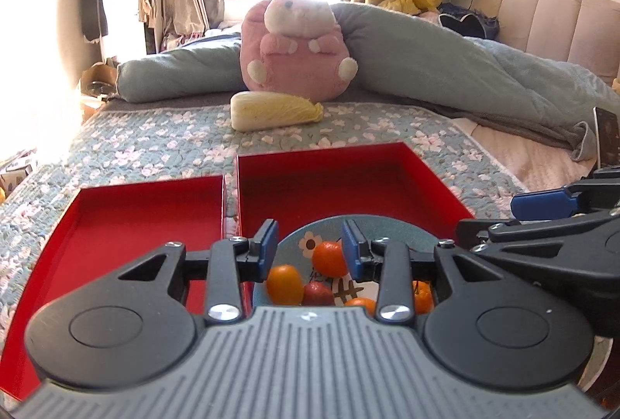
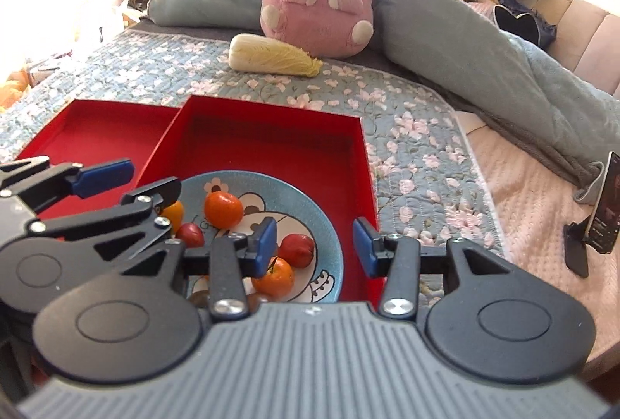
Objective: Organize fruits
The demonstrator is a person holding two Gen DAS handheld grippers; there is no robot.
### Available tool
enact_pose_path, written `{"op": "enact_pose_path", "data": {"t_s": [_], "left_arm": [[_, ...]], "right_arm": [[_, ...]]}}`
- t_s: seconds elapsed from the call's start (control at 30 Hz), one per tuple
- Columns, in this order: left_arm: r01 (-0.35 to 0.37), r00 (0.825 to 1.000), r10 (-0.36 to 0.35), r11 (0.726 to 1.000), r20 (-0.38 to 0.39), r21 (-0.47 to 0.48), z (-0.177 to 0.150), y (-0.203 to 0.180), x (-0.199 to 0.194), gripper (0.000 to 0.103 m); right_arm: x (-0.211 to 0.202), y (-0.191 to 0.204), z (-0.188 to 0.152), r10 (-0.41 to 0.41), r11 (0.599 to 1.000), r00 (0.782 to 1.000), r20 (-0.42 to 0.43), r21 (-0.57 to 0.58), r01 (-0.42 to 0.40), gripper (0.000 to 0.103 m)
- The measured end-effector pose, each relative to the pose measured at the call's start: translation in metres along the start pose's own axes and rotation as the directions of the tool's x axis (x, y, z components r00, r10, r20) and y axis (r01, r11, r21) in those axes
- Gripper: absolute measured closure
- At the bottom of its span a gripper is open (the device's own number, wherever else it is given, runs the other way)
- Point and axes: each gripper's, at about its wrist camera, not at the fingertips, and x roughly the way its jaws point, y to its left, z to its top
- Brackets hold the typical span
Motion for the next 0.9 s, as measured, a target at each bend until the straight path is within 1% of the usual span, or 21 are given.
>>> {"op": "enact_pose_path", "data": {"t_s": [0.07, 0.13, 0.23, 0.33, 0.43, 0.47, 0.53, 0.6, 0.67, 0.77, 0.9], "left_arm": [[0.006, 1.0, -0.006, 1.0, 0.023, 0.001, 0.002, 0.002, -0.022, 0.061], [0.021, 1.0, -0.021, 1.0, 0.023, -0.008, 0.001, 0.005, -0.04, 0.061], [0.018, 0.999, -0.02, 0.999, 0.048, 0.047, -0.009, 0.005, -0.069, 0.061], [0.025, 0.999, -0.027, 0.997, 0.024, 0.071, -0.023, 0.008, -0.087, 0.061], [0.025, 1.0, -0.026, 0.994, 0.012, 0.104, -0.036, 0.006, -0.102, 0.061], [0.023, 1.0, -0.024, 0.995, 0.009, 0.1, -0.038, 0.005, -0.105, 0.061], [0.033, 0.999, -0.031, 0.995, -0.023, 0.089, -0.048, 0.002, -0.11, 0.061], [0.032, 0.999, -0.027, 0.992, -0.042, 0.124, -0.058, -0.004, -0.11, 0.061], [0.045, 0.997, -0.036, 0.99, -0.068, 0.133, -0.065, -0.007, -0.108, 0.061], [0.044, 0.993, -0.032, 0.993, -0.111, 0.106, -0.069, -0.003, -0.102, 0.061], [0.043, 0.983, -0.03, 0.997, -0.182, 0.067, -0.076, 0.004, -0.089, 0.061]], "right_arm": [[-0.019, -0.002, -0.001, -0.008, 1.0, 1.0, 0.021, 0.027, 0.008, 0.056], [-0.038, -0.002, -0.006, -0.006, 0.999, 0.999, 0.042, 0.041, 0.005, 0.056], [-0.062, -0.002, -0.015, 0.025, 0.998, 0.998, 0.064, 0.053, -0.028, 0.056], [-0.078, 0.004, -0.024, 0.066, 0.997, 0.996, 0.058, -0.038, -0.064, 0.056], [-0.084, 0.004, -0.031, 0.112, 0.992, 0.993, 0.032, -0.065, -0.11, 0.056], [-0.085, 0.002, -0.035, 0.122, 0.991, 0.992, 0.021, -0.064, -0.12, 0.056], [-0.083, 0.002, -0.045, 0.13, 0.989, 0.991, -0.01, -0.063, -0.131, 0.056], [-0.079, 0.001, -0.055, 0.135, 0.989, 0.99, -0.042, -0.059, -0.138, 0.056], [-0.074, -0.001, -0.064, 0.13, 0.991, 0.989, -0.066, -0.034, -0.132, 0.056], [-0.07, -0.009, -0.076, 0.146, 0.989, 0.986, -0.086, 0.023, -0.145, 0.056], [-0.056, -0.015, -0.091, 0.124, 0.992, 0.981, -0.15, 0.042, -0.119, 0.055]]}}
